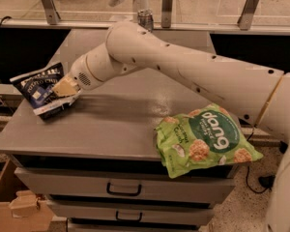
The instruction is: Move blue chip bag near redbull can
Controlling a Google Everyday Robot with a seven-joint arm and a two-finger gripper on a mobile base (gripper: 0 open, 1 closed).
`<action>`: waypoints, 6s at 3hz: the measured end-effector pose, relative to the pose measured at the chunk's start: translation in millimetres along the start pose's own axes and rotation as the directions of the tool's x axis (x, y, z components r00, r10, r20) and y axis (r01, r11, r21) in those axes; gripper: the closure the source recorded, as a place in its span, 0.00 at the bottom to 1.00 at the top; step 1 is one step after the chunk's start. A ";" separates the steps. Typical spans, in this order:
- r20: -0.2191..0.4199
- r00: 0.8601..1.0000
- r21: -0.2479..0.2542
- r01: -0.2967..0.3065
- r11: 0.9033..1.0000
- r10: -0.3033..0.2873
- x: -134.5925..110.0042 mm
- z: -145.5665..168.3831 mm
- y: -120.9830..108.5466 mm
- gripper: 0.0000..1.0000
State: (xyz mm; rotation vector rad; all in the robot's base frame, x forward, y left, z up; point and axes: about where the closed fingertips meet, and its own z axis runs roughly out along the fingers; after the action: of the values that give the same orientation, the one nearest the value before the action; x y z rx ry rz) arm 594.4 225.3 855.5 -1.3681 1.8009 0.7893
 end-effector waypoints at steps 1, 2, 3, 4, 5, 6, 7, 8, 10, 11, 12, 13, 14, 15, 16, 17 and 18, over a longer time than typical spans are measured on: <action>0.006 0.999 0.043 0.032 0.999 -0.032 -12.0 -19.3 -4.6 1.00; -0.003 0.995 0.113 0.102 0.988 -0.102 -32.2 -52.6 -17.5 1.00; -0.055 0.979 0.221 0.205 0.954 -0.197 -63.7 -117.1 -37.3 1.00; -0.055 0.979 0.221 0.205 0.953 -0.197 -63.7 -117.2 -37.3 1.00; -0.098 0.978 0.325 0.204 0.924 -0.182 -46.0 -165.5 -55.0 1.00; -0.160 0.975 0.444 0.212 0.870 -0.156 -19.9 -236.9 -78.5 1.00; -0.161 0.975 0.445 0.212 0.870 -0.156 -19.9 -237.0 -78.5 1.00; -0.192 0.972 0.494 0.217 0.842 -0.138 -7.0 -262.5 -94.2 1.00; -0.259 0.965 0.669 0.209 0.713 -0.040 60.3 -362.4 -177.4 1.00; -0.250 0.968 0.735 0.179 0.654 0.016 84.3 -374.6 -222.7 1.00; -0.222 0.972 0.776 0.132 0.617 0.072 100.3 -365.2 -258.0 1.00; -0.179 0.976 0.800 0.074 0.596 0.120 115.1 -349.8 -283.1 1.00; -0.146 0.978 0.796 0.028 0.604 0.146 123.6 -325.3 -295.0 1.00; -0.130 0.979 0.769 -0.001 0.640 0.157 125.8 -294.4 -298.0 1.00; -0.128 0.977 0.722 -0.027 0.691 0.173 125.9 -261.5 -297.0 0.82; -0.131 0.974 0.681 -0.046 0.731 0.183 124.5 -234.9 -293.5 0.59; -0.135 0.973 0.665 -0.052 0.745 0.188 123.5 -225.1 -292.8 0.36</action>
Offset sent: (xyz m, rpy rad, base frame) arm 0.0285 -0.0616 0.1030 -0.0743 -0.2667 -0.0744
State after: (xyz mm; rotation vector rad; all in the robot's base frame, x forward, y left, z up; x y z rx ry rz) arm 815.7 -95.1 862.8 -0.8716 2.0583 0.0270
